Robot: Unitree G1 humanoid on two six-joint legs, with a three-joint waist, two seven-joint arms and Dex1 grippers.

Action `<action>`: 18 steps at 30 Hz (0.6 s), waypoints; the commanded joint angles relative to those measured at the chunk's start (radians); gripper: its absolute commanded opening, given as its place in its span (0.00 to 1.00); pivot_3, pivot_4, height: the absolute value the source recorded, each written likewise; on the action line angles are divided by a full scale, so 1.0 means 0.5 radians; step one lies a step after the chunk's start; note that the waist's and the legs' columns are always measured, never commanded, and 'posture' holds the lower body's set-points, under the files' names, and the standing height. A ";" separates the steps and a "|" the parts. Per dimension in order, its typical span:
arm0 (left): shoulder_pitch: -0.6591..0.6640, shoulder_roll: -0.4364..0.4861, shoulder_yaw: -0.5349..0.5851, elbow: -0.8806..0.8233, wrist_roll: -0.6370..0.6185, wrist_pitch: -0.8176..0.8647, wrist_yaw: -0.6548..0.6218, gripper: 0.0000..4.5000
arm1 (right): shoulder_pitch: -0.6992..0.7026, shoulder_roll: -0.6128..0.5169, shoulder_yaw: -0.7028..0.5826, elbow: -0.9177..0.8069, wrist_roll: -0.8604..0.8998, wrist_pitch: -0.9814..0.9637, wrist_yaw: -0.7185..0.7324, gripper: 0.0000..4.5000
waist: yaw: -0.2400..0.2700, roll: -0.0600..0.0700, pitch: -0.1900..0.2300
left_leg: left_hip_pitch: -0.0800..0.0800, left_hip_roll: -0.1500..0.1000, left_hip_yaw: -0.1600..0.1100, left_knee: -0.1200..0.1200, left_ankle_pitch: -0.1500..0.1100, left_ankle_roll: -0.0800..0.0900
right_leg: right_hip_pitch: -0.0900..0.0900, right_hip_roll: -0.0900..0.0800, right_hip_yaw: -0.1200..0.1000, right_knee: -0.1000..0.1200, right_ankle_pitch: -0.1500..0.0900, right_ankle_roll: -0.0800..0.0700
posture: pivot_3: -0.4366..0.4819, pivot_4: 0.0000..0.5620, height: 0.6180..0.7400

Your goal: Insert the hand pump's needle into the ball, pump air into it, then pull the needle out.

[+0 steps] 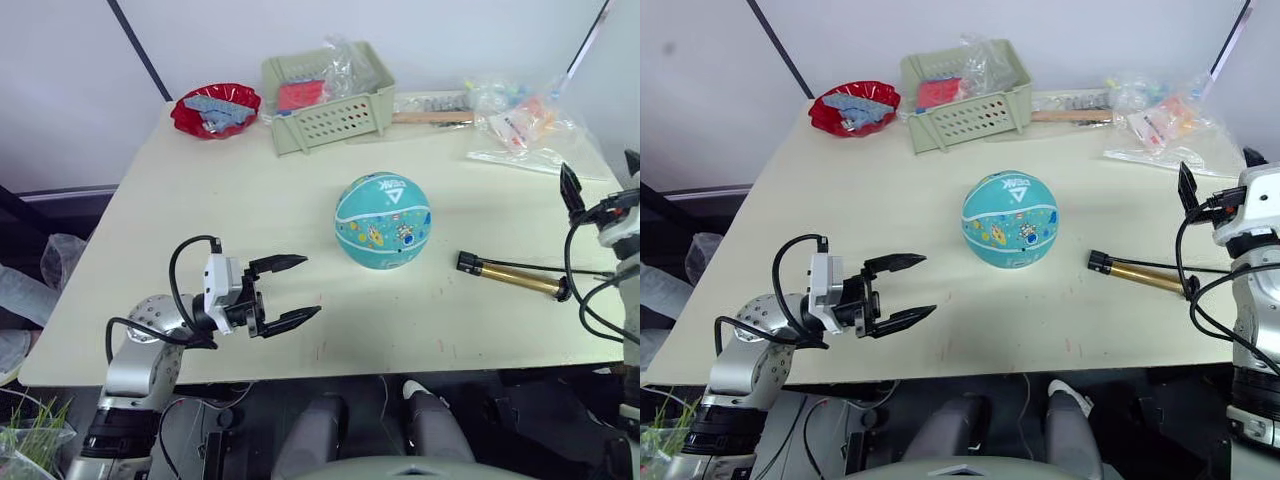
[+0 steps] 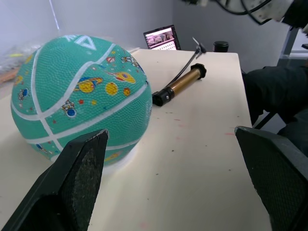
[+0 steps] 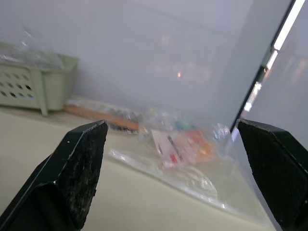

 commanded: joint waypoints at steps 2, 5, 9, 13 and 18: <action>-0.016 -0.025 0.064 0.017 0.001 -0.034 0.080 1.00 | 0.203 0.027 -0.027 -0.183 0.160 0.036 0.152 0.99 | 0.001 0.000 0.000 | 0.000 0.000 0.000 0.000 0.000 0.000 | 0.000 0.000 0.001 0.000 0.000 0.000 | 0.48 0.27 1.00; -0.013 -0.028 0.084 0.039 0.024 -0.024 0.158 1.00 | 0.404 0.024 -0.037 -0.231 0.255 0.022 0.328 0.99 | 0.006 0.000 0.000 | 0.000 0.000 0.001 0.001 0.000 0.000 | 0.000 0.000 0.001 0.000 0.000 0.000 | 0.48 0.27 1.00; 0.017 -0.031 0.096 0.044 0.043 -0.004 0.244 1.00 | 0.619 0.003 -0.058 -0.231 0.390 0.028 0.562 0.99 | -0.001 0.000 0.000 | 0.001 0.000 0.003 0.001 0.000 0.001 | 0.001 0.000 0.003 0.001 0.000 0.000 | 0.48 0.27 1.00; 0.120 -0.024 0.120 0.044 0.042 0.008 0.288 1.00 | 0.823 -0.011 -0.069 -0.111 0.437 -0.038 0.794 0.99 | -0.001 0.000 0.000 | 0.006 0.004 0.007 0.001 0.000 0.001 | 0.002 0.002 0.006 0.005 0.000 0.000 | 0.48 0.27 1.00; 0.327 0.014 0.132 0.099 0.157 -0.075 0.297 1.00 | 0.941 -0.060 -0.126 0.255 0.402 -0.287 1.093 0.99 | 0.001 -0.001 0.001 | 0.017 0.006 0.013 0.001 -0.001 0.001 | 0.012 0.003 0.010 0.003 -0.001 0.001 | 0.48 0.27 1.00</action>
